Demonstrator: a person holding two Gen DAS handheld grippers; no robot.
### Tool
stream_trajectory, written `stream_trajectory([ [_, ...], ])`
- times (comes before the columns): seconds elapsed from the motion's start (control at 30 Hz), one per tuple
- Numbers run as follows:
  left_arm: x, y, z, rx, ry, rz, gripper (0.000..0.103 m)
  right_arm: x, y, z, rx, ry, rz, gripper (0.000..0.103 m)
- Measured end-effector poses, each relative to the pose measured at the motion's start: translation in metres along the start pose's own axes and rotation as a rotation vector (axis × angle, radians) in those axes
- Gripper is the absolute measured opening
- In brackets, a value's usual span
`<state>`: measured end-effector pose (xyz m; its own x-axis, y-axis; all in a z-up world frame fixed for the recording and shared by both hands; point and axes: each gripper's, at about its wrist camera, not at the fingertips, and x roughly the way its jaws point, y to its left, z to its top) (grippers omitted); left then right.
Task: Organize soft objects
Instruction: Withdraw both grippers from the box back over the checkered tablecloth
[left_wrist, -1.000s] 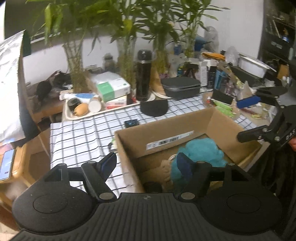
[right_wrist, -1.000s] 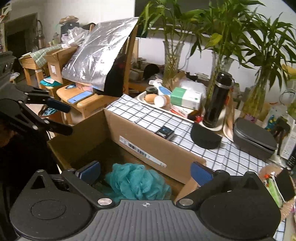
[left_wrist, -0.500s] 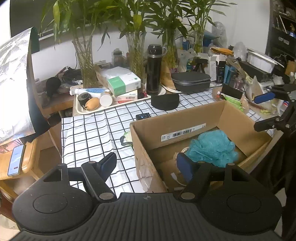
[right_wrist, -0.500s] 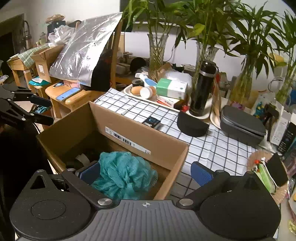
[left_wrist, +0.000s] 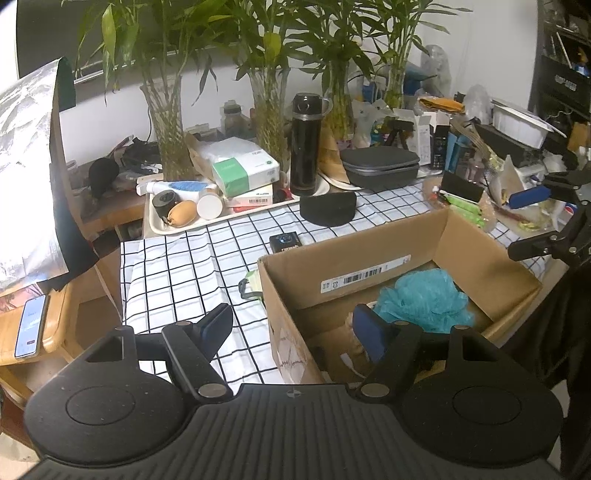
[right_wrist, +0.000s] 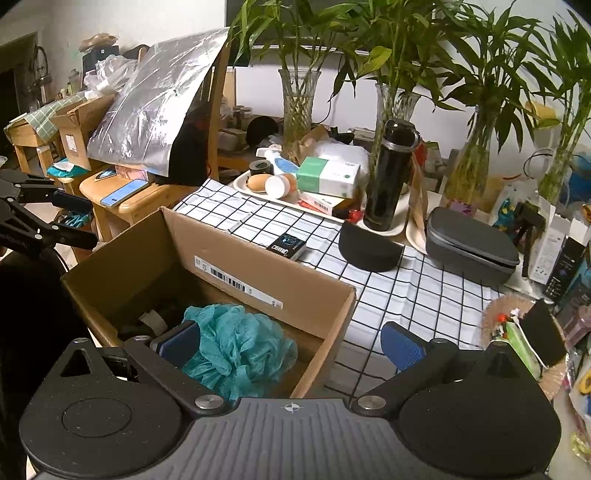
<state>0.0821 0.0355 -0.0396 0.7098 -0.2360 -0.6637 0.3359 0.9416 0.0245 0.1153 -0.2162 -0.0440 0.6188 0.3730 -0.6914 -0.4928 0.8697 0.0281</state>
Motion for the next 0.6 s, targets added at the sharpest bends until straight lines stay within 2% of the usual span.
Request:
stream_trajectory([
  [0.6, 0.016, 0.011, 0.022, -0.01, -0.015, 0.022, 0.071, 0.015, -0.019, 0.02, 0.054, -0.047, 0.0, 0.103],
])
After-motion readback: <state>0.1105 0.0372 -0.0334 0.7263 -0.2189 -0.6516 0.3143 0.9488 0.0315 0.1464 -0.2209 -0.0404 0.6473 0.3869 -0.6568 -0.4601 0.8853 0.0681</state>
